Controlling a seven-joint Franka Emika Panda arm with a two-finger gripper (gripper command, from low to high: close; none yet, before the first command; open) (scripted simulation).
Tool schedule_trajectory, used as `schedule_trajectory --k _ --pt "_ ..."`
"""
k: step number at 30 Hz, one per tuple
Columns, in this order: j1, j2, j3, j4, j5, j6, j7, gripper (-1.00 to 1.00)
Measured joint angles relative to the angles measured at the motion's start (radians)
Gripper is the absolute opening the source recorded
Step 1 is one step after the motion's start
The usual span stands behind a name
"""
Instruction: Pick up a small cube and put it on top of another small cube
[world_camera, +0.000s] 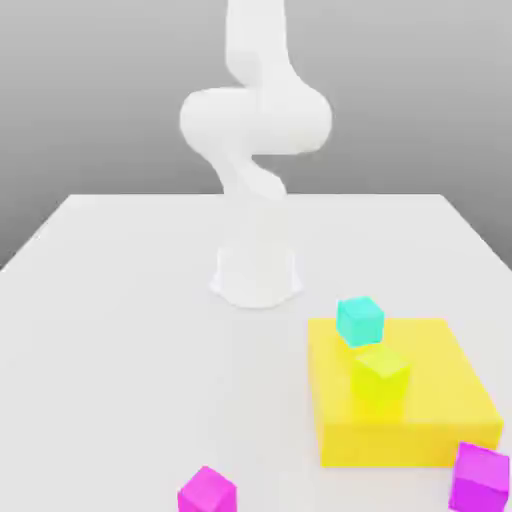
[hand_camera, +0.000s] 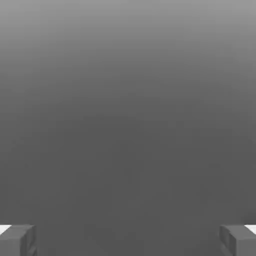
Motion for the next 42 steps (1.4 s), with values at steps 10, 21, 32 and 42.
schedule_trajectory --k 10,21,32,42 --pt "-0.073 0.369 0.035 -0.031 -0.019 0.132 0.187 0.0" --pt "-0.115 0.767 0.032 -0.066 -0.042 0.276 0.391 0.0" --pt "-0.11 1.165 0.008 -0.054 -0.026 0.486 0.494 -1.0" --pt "-0.115 1.089 0.014 -0.07 -0.023 0.427 0.493 -1.0"
